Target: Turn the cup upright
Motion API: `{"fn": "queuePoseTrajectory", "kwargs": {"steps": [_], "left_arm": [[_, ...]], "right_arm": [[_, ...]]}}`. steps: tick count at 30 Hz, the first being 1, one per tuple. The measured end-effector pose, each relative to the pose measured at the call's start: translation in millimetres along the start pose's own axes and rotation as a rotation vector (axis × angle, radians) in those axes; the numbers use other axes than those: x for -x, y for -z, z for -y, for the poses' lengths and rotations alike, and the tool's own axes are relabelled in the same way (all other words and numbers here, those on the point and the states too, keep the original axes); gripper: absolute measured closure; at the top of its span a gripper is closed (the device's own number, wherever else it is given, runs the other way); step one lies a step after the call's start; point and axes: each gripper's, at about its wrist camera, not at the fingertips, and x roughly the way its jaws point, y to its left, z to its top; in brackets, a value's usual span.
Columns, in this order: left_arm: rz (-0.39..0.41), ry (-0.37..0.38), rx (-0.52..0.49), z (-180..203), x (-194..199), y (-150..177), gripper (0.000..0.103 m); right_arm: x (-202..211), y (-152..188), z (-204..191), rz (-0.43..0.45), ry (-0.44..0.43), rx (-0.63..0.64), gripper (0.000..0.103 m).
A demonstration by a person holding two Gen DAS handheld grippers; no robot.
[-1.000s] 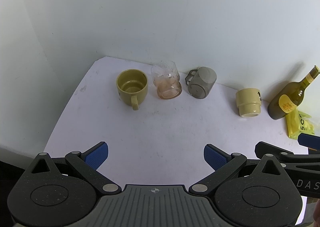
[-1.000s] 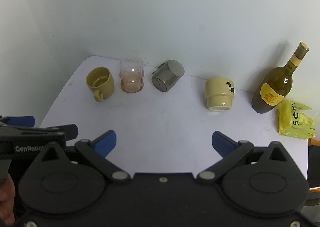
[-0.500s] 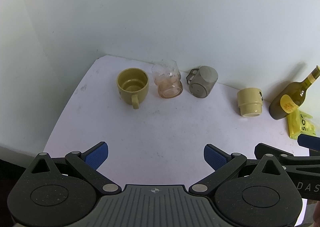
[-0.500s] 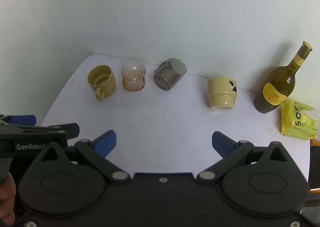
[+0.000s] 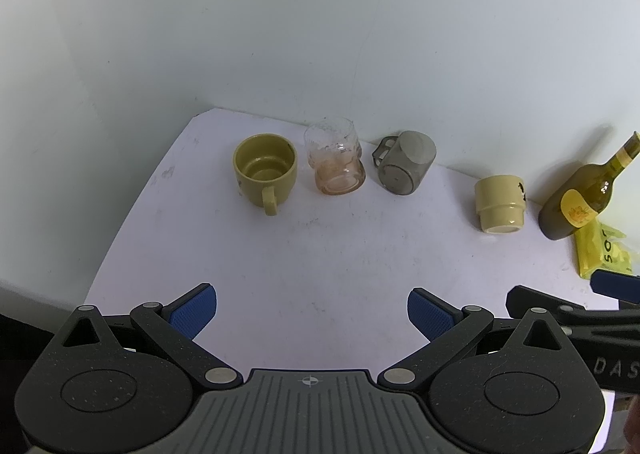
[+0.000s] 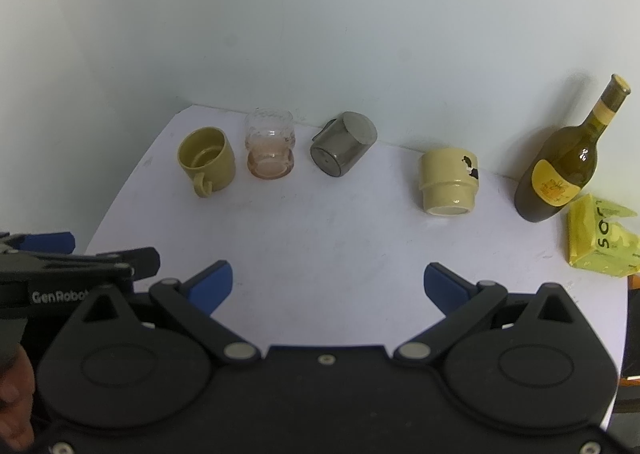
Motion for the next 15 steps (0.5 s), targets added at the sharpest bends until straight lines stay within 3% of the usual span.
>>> {"fn": "queuePoseTrajectory", "kwargs": {"steps": [6, 11, 15], "left_arm": [[0.033, -0.014, 0.02, -9.9, -1.7, 4.4, 0.0], [0.047, -0.022, 0.095, -28.9, -2.8, 9.5, 0.0], [0.026, 0.015, 0.177, -44.9, -3.6, 10.0, 0.0]], "right_arm": [[-35.6, 3.8, 30.7, 0.172, 0.083, 0.092, 0.0], [-96.2, -8.3, 63.7, 0.126, 0.136, 0.131, 0.0], [-146.6, -21.0, 92.8, 0.108, 0.192, 0.141, 0.012]]}}
